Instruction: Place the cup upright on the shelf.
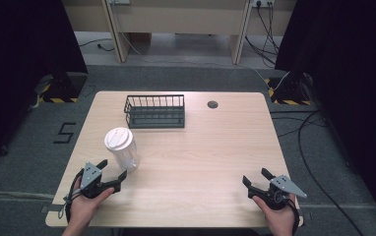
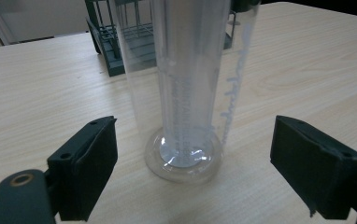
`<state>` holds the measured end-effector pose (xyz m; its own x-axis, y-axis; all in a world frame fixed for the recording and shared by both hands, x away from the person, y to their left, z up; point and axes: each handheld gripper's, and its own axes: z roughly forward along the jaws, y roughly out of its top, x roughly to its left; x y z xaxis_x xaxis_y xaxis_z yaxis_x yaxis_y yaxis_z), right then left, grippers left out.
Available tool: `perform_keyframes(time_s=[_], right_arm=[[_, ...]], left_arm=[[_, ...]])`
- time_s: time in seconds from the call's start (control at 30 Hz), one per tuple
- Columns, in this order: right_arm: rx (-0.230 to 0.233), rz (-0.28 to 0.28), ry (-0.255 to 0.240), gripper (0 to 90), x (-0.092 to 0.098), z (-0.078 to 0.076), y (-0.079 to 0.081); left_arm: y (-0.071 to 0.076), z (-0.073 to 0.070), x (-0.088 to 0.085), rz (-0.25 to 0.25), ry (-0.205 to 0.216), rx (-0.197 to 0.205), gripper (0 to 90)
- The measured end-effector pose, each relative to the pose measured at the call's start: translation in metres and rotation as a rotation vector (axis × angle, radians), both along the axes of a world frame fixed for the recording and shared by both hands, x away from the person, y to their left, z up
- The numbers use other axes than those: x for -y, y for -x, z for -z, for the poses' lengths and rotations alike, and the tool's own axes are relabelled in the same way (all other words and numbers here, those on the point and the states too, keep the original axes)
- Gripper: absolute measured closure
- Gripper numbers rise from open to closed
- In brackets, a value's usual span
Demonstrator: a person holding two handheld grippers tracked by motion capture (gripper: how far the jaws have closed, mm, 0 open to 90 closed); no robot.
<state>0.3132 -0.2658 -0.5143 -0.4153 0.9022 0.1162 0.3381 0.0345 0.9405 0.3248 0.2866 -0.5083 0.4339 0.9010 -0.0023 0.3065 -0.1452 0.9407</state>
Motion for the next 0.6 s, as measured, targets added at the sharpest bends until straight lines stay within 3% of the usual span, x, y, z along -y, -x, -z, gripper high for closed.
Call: perform_keyframes(time_s=[0.6], right_arm=[[-0.002,-0.003,0.010,17.6,0.001,0.000,-0.001]], left_arm=[[-0.029,-0.001,0.009,0.016,0.011,0.007,14.5]])
